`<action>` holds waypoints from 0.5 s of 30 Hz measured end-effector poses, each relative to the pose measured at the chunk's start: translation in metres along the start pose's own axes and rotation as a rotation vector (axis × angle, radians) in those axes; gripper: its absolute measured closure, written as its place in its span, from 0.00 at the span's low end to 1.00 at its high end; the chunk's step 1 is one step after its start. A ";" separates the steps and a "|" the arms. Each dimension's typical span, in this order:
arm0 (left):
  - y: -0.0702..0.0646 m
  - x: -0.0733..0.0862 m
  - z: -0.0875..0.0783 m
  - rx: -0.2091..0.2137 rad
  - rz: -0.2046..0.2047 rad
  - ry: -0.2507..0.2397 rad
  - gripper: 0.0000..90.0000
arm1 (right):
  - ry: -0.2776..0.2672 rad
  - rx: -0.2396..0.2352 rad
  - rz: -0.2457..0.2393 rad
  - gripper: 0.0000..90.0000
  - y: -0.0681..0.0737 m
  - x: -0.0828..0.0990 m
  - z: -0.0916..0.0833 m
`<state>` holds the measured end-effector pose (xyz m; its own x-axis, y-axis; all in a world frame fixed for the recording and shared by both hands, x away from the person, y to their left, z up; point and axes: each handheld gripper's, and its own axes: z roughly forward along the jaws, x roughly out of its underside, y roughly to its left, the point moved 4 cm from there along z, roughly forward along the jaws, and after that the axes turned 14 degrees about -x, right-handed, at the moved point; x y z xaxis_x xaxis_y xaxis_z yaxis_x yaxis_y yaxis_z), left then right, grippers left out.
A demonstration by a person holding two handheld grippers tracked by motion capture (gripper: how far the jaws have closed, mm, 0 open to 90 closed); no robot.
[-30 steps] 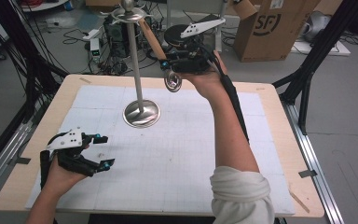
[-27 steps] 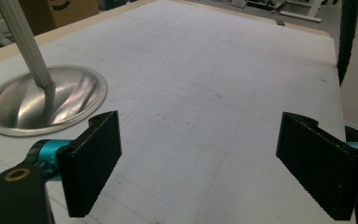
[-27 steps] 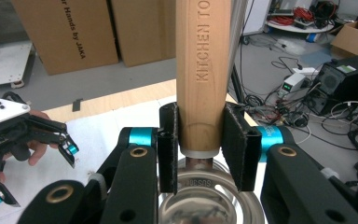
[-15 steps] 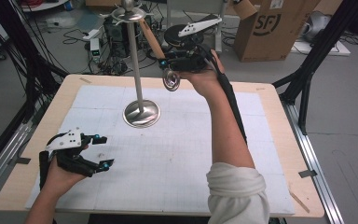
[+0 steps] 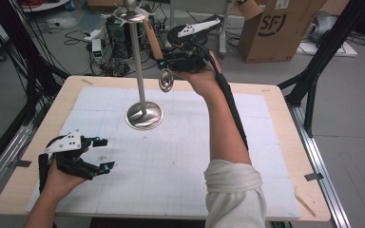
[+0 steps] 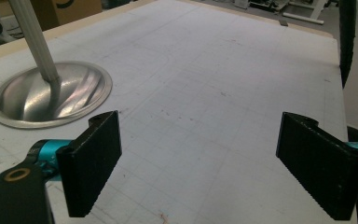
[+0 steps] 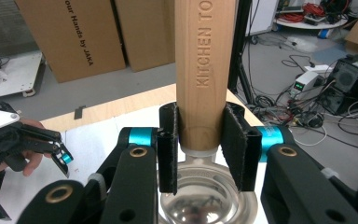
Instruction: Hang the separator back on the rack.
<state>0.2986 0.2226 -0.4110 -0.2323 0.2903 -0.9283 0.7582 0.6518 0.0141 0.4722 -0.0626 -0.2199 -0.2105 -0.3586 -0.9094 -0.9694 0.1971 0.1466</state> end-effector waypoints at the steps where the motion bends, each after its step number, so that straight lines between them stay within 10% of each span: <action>1: 0.000 0.000 0.000 0.000 0.000 0.001 0.16 | 0.000 -0.002 -0.001 0.76 -0.001 0.000 0.001; 15: 0.001 0.002 0.001 0.002 -0.004 0.006 0.16 | 0.028 -0.009 -0.004 0.76 -0.005 -0.004 0.014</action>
<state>0.2994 0.2231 -0.4129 -0.2392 0.2918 -0.9261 0.7586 0.6515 0.0093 0.4793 -0.0497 -0.2221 -0.2094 -0.3846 -0.8990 -0.9714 0.1871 0.1462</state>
